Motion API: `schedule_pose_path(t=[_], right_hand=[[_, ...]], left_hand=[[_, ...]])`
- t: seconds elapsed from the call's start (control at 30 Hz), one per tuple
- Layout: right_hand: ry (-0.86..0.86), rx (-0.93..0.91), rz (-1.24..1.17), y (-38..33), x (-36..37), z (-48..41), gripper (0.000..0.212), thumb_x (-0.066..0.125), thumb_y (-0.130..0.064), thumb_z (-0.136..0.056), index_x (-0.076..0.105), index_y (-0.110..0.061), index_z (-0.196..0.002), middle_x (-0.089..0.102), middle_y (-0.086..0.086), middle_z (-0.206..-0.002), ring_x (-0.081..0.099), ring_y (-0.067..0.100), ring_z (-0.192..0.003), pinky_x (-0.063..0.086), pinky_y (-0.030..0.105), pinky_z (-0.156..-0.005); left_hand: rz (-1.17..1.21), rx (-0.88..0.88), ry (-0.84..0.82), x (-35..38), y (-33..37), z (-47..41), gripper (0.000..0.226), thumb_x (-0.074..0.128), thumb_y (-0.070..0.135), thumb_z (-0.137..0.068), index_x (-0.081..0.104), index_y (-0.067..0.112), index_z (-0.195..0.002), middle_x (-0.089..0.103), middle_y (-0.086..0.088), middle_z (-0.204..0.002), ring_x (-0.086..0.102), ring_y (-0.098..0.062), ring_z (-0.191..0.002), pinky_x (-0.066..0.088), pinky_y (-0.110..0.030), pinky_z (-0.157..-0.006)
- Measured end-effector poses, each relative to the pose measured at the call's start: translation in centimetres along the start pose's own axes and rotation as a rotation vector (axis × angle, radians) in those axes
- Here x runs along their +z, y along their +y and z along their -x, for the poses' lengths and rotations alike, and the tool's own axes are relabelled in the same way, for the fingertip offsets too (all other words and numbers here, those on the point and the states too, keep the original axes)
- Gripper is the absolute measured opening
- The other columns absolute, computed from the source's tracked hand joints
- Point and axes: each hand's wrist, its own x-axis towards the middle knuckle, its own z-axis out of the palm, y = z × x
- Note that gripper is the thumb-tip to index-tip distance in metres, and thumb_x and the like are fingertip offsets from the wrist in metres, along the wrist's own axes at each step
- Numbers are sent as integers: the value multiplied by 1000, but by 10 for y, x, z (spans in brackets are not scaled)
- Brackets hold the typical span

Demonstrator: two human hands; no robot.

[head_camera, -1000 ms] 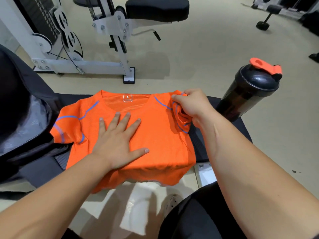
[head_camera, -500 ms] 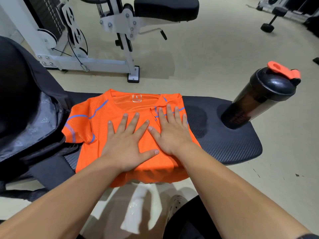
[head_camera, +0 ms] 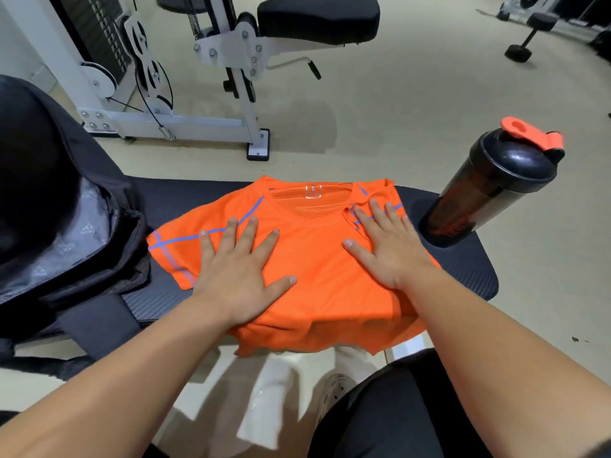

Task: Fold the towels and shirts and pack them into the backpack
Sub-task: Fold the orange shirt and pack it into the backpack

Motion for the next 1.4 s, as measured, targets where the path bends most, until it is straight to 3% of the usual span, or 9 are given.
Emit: schedule_pose_path(t=[0.27,0.4,0.53,0.67,0.8,1.0,1.13,1.23,1.4], right_hand=[[123,42,-26,-69,-6,-4,88,11,-80,-87,5,-31,-160,-13,9,-168,-17,33,-153,-10,61,-120],[124,-24,-40,-106,2,3,83,12,-79,-88,4,-38,-159,-15,10,-167,-19,38,-151,-11,67,-116],[126,-161,-62,-131,15,17,77,15,-78,-90,5,-43,-158,-13,4,-168,-18,36,-152,-11,68,-115],[65,-260,-31,-148,22,16,77,13,-79,-90,4,-44,-158,-12,-4,-168,-16,31,-153,-12,68,-114],[36,-257,-23,-147,23,14,81,15,-82,-88,-1,-44,-158,-14,-6,-168,-17,31,-153,-10,69,-115],[19,-269,-33,-142,20,15,81,15,-83,-87,-2,-46,-157,-15,-7,-167,-19,30,-153,-10,68,-115],[32,-257,-36,-136,21,15,81,14,-83,-87,0,-45,-157,-13,-7,-168,-17,30,-153,-10,68,-115],[40,-256,-48,-135,22,15,81,15,-83,-87,1,-45,-158,-12,-7,-168,-17,30,-153,-10,67,-115],[41,-259,-53,-134,22,15,81,15,-83,-88,1,-44,-158,-12,-7,-168,-17,30,-153,-10,67,-115]], left_hand=[[-2,15,-81,-3,0,-4,97,13,90,-76,1,41,-159,-6,-3,-169,-8,-32,-155,3,-67,-119],[74,15,85,-19,-21,-2,79,23,74,-86,32,36,-154,28,-9,-163,26,-36,-149,22,-61,-118],[-75,-69,276,-45,-57,-4,59,43,54,-87,57,17,-131,62,-13,-125,55,-40,-111,49,-50,-90],[-189,-266,13,-69,-76,-12,49,63,50,-82,56,14,-115,63,-14,-112,56,-38,-106,47,-43,-81],[-235,-223,-182,-72,-76,-28,19,60,35,-86,58,16,-91,64,-8,-98,58,-30,-84,42,-34,-68],[-257,-276,-418,-84,-74,-46,12,73,23,-65,69,16,-74,69,2,-57,66,-20,-58,57,-30,-57],[-38,-214,-271,-86,-73,-46,5,61,13,-70,57,15,-67,65,-5,-65,64,-27,-69,52,-35,-58],[342,-226,-143,-88,-73,-38,12,56,10,-71,47,13,-65,59,-7,-66,65,-37,-71,56,-45,-61],[777,-397,-181,-94,-73,-19,34,68,-9,-69,51,7,-93,66,-26,-72,70,-43,-60,60,-58,-58]])
